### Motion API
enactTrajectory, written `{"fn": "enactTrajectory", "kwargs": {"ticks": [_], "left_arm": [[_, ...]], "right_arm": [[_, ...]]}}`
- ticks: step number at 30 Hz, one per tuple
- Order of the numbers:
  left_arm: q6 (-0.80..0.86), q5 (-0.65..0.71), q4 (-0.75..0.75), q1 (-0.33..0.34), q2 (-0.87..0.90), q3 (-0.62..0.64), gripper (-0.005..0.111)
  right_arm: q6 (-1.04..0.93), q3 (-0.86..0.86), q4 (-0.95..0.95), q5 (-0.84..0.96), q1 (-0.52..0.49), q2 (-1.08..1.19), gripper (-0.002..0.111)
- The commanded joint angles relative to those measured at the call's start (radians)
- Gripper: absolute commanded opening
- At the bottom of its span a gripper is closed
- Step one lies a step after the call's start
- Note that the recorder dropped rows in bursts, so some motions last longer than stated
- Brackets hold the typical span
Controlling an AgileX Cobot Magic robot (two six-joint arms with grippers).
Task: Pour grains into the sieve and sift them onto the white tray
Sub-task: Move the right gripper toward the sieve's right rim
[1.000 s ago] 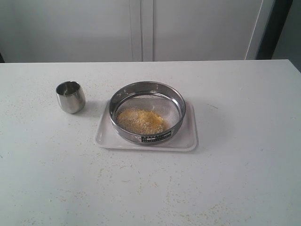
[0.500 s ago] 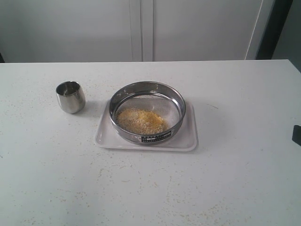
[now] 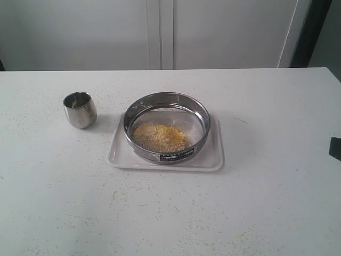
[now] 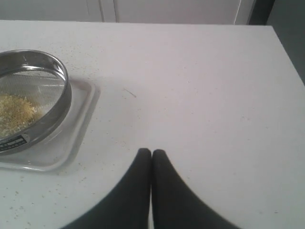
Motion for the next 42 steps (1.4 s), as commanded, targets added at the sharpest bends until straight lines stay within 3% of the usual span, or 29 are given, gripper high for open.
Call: {"fn": "enactTrajectory", "kwargs": {"ticks": [1,28,36,42], "left_arm": [[-0.001,0.008,-0.005,0.003,-0.007,0.008,0.000],[-0.001,0.008,-0.005,0.003,-0.007,0.008,0.000],[-0.001,0.008,-0.005,0.003,-0.007,0.008,0.000],[-0.001,0.008,-0.005,0.003,-0.007,0.008,0.000]], "right_arm": [[0.008,-0.045,0.014,0.046,-0.004,0.072,0.000],[-0.027,-0.391,0.128,0.179,-0.002,0.650,0.000],[-0.301,-0.560,0.400,0.290,-0.002,0.822,0.000],[-0.368,-0.613,0.474,0.314,0.007,0.883,0.000]]}}
